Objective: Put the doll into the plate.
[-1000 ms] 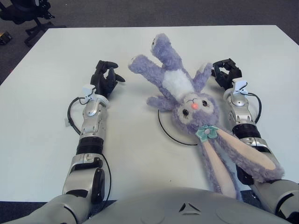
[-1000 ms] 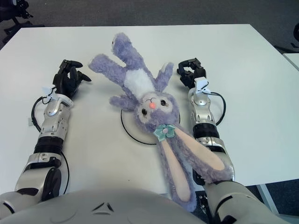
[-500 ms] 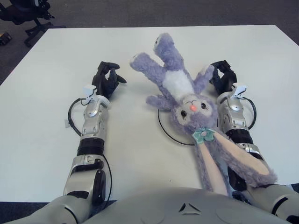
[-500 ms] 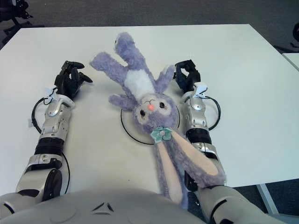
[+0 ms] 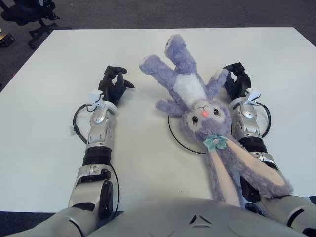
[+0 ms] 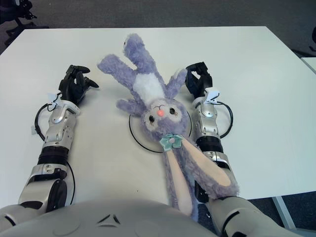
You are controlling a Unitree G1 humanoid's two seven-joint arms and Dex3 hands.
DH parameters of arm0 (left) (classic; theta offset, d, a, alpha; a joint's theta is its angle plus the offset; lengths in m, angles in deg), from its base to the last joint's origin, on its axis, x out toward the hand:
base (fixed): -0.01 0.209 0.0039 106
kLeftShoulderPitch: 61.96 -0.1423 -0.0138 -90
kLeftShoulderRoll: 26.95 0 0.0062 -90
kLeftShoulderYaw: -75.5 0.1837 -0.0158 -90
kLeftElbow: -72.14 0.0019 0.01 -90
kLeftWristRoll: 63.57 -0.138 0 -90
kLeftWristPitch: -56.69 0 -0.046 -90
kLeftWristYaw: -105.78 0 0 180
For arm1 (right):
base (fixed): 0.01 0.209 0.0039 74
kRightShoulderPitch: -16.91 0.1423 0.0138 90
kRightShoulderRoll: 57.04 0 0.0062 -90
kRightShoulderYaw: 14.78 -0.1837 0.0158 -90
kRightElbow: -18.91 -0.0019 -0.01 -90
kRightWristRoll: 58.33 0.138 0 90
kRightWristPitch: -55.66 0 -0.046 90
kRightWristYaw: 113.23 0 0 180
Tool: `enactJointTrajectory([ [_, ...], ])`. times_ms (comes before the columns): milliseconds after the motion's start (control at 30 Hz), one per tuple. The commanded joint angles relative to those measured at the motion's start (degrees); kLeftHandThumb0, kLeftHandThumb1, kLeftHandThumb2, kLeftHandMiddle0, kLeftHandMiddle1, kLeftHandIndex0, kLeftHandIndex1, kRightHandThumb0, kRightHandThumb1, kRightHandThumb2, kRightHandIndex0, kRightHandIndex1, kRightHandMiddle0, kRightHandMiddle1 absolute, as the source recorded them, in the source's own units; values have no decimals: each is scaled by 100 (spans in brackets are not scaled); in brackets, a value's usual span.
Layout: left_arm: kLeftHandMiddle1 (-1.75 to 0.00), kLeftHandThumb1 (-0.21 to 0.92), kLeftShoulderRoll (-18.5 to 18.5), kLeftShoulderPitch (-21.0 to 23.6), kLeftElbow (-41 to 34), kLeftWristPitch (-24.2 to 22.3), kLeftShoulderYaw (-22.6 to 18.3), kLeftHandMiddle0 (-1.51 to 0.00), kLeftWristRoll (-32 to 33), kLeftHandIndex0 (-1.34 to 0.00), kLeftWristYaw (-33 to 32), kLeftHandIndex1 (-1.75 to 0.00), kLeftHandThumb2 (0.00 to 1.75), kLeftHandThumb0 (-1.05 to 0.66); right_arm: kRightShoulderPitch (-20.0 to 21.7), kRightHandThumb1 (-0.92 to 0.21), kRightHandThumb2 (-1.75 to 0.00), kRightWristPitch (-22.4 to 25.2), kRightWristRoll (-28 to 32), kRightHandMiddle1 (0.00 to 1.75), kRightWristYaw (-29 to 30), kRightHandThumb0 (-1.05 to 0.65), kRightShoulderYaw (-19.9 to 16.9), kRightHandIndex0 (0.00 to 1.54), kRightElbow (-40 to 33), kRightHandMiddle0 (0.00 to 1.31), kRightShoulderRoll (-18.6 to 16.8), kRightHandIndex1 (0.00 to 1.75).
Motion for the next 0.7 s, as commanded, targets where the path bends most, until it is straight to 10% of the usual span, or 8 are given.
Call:
enactJointTrajectory([
  [0, -175, 92, 143, -216, -33, 5, 15, -61, -63, -22, -145, -175, 50, -35, -131, -92, -47, 31, -79, 170, 53, -35, 16, 65, 56, 25, 38, 147],
  [667, -175, 92, 324, -374, -297, -27, 36, -63, -277, -22, -488, -175, 50, -35, -179, -83, -62, 350, -203, 173, 119, -36, 26, 63, -2, 28, 96, 170],
])
